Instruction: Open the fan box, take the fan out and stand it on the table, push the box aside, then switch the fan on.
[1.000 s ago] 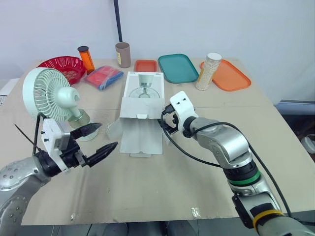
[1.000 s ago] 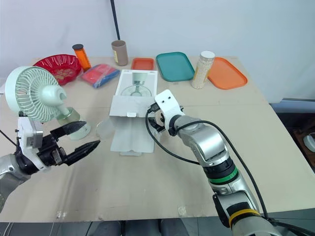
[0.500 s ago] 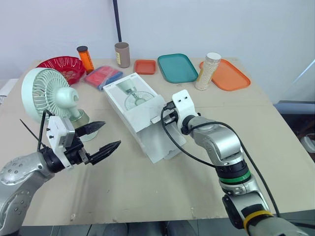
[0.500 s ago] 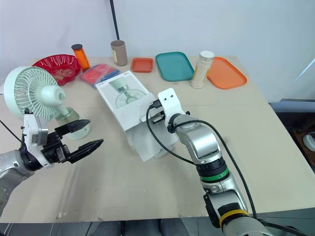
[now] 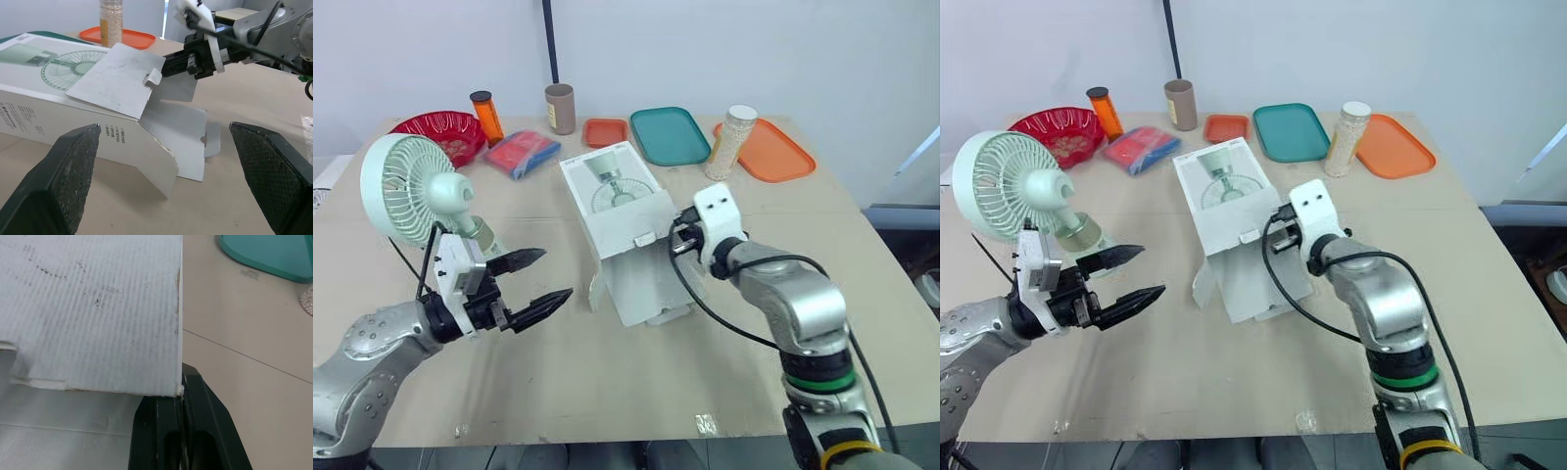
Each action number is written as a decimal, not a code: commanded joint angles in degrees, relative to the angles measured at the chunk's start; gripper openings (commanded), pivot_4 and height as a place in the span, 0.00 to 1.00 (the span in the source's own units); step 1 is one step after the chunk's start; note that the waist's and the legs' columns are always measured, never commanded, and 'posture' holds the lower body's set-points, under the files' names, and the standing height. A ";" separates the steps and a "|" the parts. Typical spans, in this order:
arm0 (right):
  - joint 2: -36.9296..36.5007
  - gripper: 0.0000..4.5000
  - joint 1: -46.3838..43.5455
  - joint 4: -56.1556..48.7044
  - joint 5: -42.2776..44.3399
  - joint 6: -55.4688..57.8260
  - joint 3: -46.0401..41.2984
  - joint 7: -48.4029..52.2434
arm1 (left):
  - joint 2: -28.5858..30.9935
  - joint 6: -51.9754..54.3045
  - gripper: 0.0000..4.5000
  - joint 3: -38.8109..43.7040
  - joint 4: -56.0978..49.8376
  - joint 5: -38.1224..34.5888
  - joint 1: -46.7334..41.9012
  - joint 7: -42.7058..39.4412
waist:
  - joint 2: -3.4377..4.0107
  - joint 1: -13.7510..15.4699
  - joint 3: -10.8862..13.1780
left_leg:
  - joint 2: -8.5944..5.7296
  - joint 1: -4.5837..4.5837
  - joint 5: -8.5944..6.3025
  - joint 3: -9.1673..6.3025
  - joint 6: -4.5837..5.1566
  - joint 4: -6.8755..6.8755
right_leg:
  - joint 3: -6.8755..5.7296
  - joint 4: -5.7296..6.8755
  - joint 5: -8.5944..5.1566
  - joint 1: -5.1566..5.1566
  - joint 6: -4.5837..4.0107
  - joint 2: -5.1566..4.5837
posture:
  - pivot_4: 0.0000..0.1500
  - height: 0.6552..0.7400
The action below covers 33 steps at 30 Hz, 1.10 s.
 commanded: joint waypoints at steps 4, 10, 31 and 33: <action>-2.66 0.01 5.21 -14.40 6.99 11.11 -15.66 4.88 | 0.90 -0.67 1.00 -1.25 -2.39 -0.92 -0.37 -2.77 | 0.00 0.02 0.00 | -0.01 0.01 0.00 -0.01 0.00 0.00 | -0.01 -0.01 0.00 0.04 0.02 0.00 | 1.00 1.00; -4.78 0.01 6.73 -18.86 8.75 20.09 -27.24 6.44 | 1.27 -2.44 1.00 -2.63 0.22 1.18 -2.97 -5.90 | 0.04 0.01 0.00 | -0.02 0.07 0.00 0.01 0.01 0.00 | 0.02 0.00 0.00 0.05 0.01 0.03 | 1.00 1.00; -17.45 0.01 31.51 -16.44 12.76 19.21 -56.89 22.40 | -2.86 -8.15 1.00 -11.51 5.11 6.61 -9.67 -11.44 | 0.13 0.24 -0.06 | -0.22 0.12 -0.02 -0.02 0.04 0.07 | 0.14 -0.06 -0.10 0.32 0.20 -0.05 | 1.00 1.00; -19.18 0.01 33.87 -12.76 12.21 16.34 -57.56 23.22 | -2.87 -9.02 1.00 -11.93 5.22 7.32 -9.48 -12.11 | 0.14 0.10 -0.06 | -0.21 0.18 -0.02 -0.02 0.05 0.08 | 0.15 -0.06 -0.10 0.34 0.19 -0.04 | 1.00 1.00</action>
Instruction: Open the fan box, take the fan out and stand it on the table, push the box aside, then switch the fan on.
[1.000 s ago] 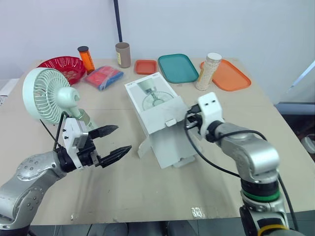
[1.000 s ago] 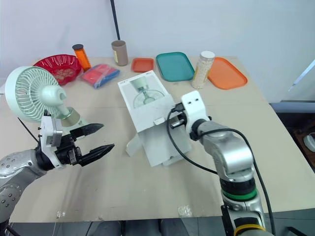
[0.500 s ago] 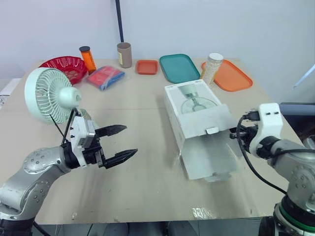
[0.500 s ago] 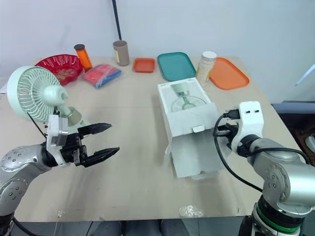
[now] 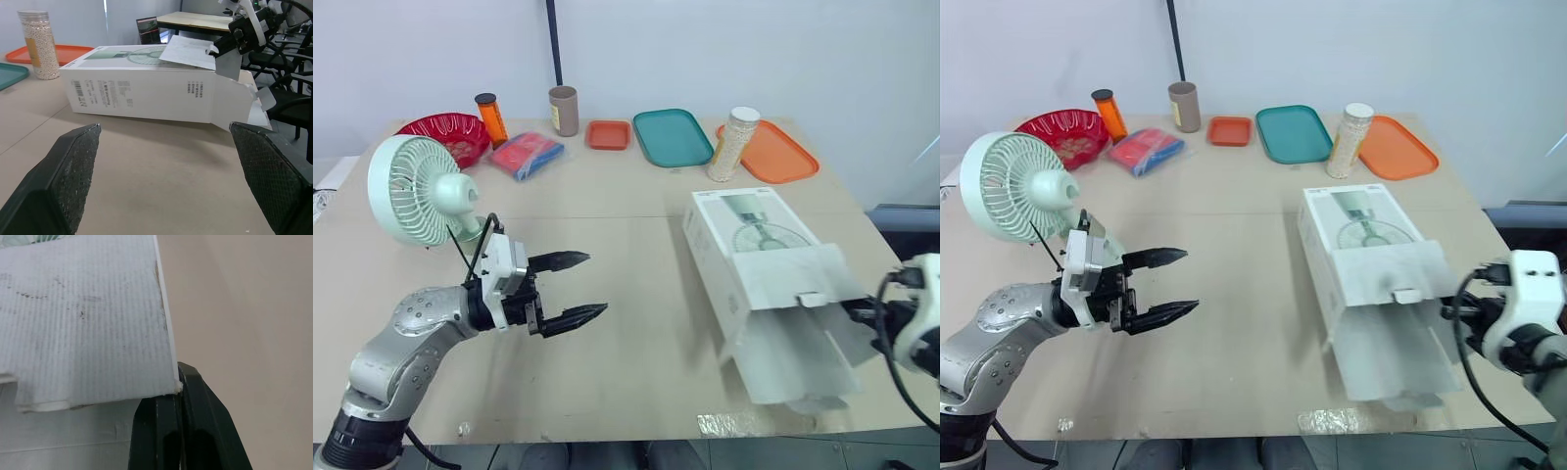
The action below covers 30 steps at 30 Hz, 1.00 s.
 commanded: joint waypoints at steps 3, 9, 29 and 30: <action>-4.85 0.01 7.31 9.86 -1.80 -11.15 -2.81 3.42 | -0.44 -3.61 1.00 -0.57 0.25 1.98 -0.40 -1.78 | 0.05 -0.07 -0.03 | 0.01 0.14 -0.01 0.03 0.02 -0.01 | 0.06 0.00 0.00 0.13 -0.01 0.02 | 1.00 1.00; -7.98 0.01 8.45 21.13 -2.78 -20.60 -2.86 3.73 | -1.25 -4.00 1.00 -0.68 -0.27 2.64 0.11 -1.27 | 0.08 -0.19 -0.04 | 0.00 0.40 -0.03 0.08 0.05 -0.01 | 0.16 -0.05 -0.02 0.41 0.04 0.02 | 1.00 1.00; -15.69 0.01 7.77 42.22 -6.79 -39.47 6.53 6.24 | -2.41 -6.73 1.00 -2.89 3.77 5.42 -3.85 -4.23 | 0.12 -0.16 -0.05 | -0.04 0.51 -0.04 0.14 0.07 -0.03 | 0.31 -0.07 -0.07 0.52 0.12 0.03 | 1.00 1.00; -15.69 0.01 7.88 42.19 -6.78 -39.69 6.67 6.25 | -2.56 -6.95 1.00 -3.03 4.11 5.62 -4.11 -4.37 | 0.12 -0.16 -0.05 | -0.04 0.52 -0.04 0.14 0.07 -0.03 | 0.31 -0.06 -0.07 0.53 0.12 0.03 | 1.00 1.00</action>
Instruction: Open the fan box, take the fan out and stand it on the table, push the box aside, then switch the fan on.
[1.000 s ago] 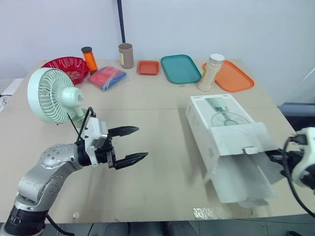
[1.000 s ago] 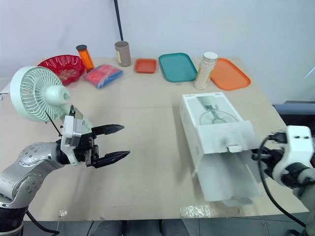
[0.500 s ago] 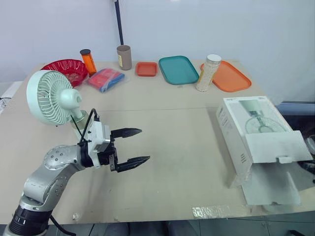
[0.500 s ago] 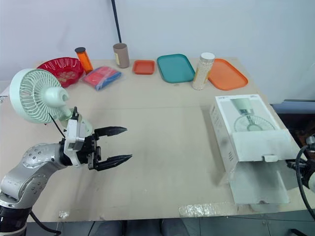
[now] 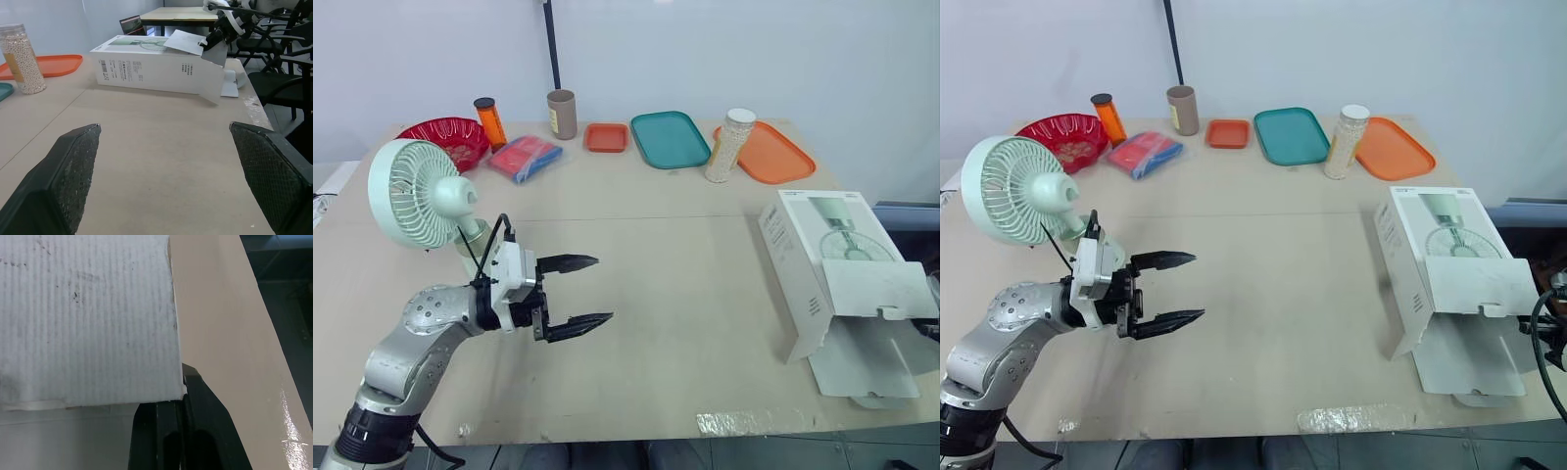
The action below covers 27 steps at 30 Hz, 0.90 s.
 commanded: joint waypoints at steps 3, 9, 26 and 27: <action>-2.10 0.01 0.24 0.85 -0.80 -3.67 0.13 0.32 | -1.52 -2.25 1.00 -1.35 1.90 1.19 -3.01 -0.75 | 0.00 -0.03 0.00 | 0.00 0.02 0.00 0.00 0.00 0.01 | 0.01 -0.01 0.00 0.04 0.01 0.00 | 1.00 1.00; -2.26 0.36 1.32 -0.90 -1.09 -4.74 -0.56 0.68 | -3.12 -2.90 1.00 -2.03 2.89 1.48 -4.49 -0.65 | 0.00 0.01 0.00 | 0.00 0.03 0.00 0.00 0.00 0.01 | 0.01 0.00 0.00 0.04 0.01 0.00 | 1.00 1.00; -1.77 0.99 16.51 -21.95 -0.21 -1.06 -13.10 6.53 | -4.07 -3.15 1.00 -2.98 5.51 1.53 -6.25 -3.74 | 0.05 0.08 -0.03 | -0.03 0.03 -0.01 -0.01 0.01 0.00 | 0.04 -0.02 -0.06 0.08 0.10 0.00 | 1.00 1.00; -1.98 0.99 18.60 -23.91 -0.98 -1.26 -13.85 7.56 | -4.04 -3.21 1.00 -2.96 5.59 1.53 -6.20 -3.88 | 0.05 0.07 -0.03 | -0.03 0.04 -0.01 -0.01 0.01 0.00 | 0.04 -0.02 -0.06 0.08 0.10 0.00 | 1.00 1.00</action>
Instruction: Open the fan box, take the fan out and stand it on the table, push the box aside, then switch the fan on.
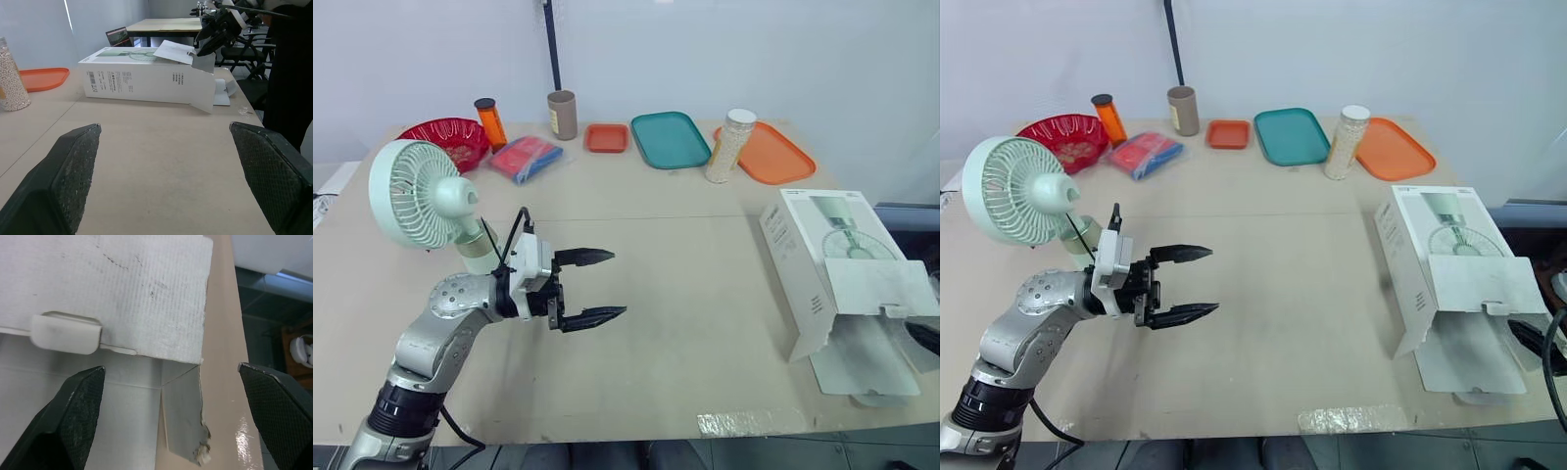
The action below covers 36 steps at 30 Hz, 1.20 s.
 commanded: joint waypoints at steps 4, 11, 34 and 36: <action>-3.25 0.99 9.93 -17.13 4.92 4.92 -11.37 12.70 | 0.05 -1.16 1.00 0.59 -0.16 -0.09 -0.70 -0.81 | 0.16 0.07 -0.07 | -0.01 0.03 -0.03 0.00 0.05 -0.02 | 0.00 -0.01 -0.05 0.06 0.03 0.00 | 1.00 1.00; -7.29 0.99 -3.09 -26.36 24.46 16.99 -12.03 13.68 | 0.46 -0.39 1.00 1.08 -1.67 -0.17 0.60 0.57 | -0.22 -0.17 0.06 | 0.02 0.20 -0.03 0.00 0.06 0.05 | 0.02 -0.04 -0.03 0.26 0.06 0.03 | 1.00 1.00; -1.25 0.99 -56.54 -20.49 42.41 2.27 45.05 -4.41 | -0.66 -1.40 1.00 26.96 -26.73 4.03 45.19 23.72 | -0.41 0.48 0.25 | 0.11 -0.18 -0.15 -0.19 0.25 0.08 | -0.09 -0.51 0.07 0.17 -0.05 -0.01 | 1.00 1.00; -0.95 0.99 -57.61 -19.21 40.46 1.61 47.29 -3.17 | -2.67 -1.18 1.00 29.91 -26.73 3.85 46.16 26.98 | -0.41 0.52 0.25 | 0.10 -0.19 -0.15 -0.19 0.25 0.08 | -0.10 -0.52 0.07 0.16 -0.05 -0.01 | 1.00 1.00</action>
